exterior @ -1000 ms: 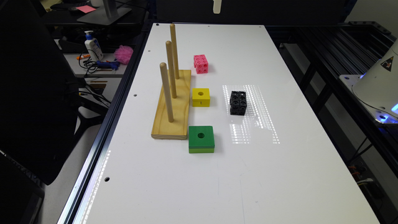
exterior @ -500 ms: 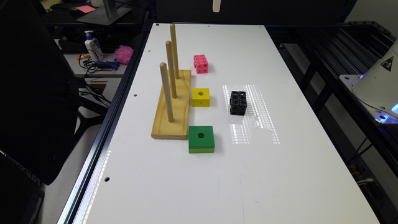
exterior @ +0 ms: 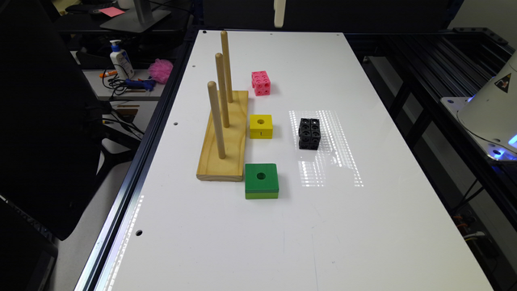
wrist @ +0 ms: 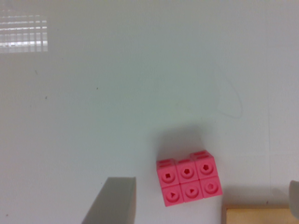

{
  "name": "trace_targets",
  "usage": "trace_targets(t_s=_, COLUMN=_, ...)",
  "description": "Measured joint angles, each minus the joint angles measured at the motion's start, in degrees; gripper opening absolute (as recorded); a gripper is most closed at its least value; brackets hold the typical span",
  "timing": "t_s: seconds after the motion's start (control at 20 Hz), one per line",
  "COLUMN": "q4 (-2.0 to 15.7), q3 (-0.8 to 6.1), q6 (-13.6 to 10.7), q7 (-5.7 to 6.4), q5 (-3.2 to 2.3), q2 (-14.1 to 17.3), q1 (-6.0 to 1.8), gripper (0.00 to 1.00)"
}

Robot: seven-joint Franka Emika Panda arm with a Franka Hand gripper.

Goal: Pick up pink block.

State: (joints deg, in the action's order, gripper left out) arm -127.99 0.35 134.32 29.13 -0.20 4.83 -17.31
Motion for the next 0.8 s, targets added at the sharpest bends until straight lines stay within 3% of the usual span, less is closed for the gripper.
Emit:
trace_targets(t_s=0.15, q4=0.07, q3=0.00, q6=2.4, q7=0.00, q5=0.00, q2=2.3, q1=0.00, gripper=1.00)
trace_targets(t_s=0.8, q4=0.03, q3=0.02, q6=5.9, q7=0.00, q5=0.00, q2=6.3, q1=0.01, gripper=1.00)
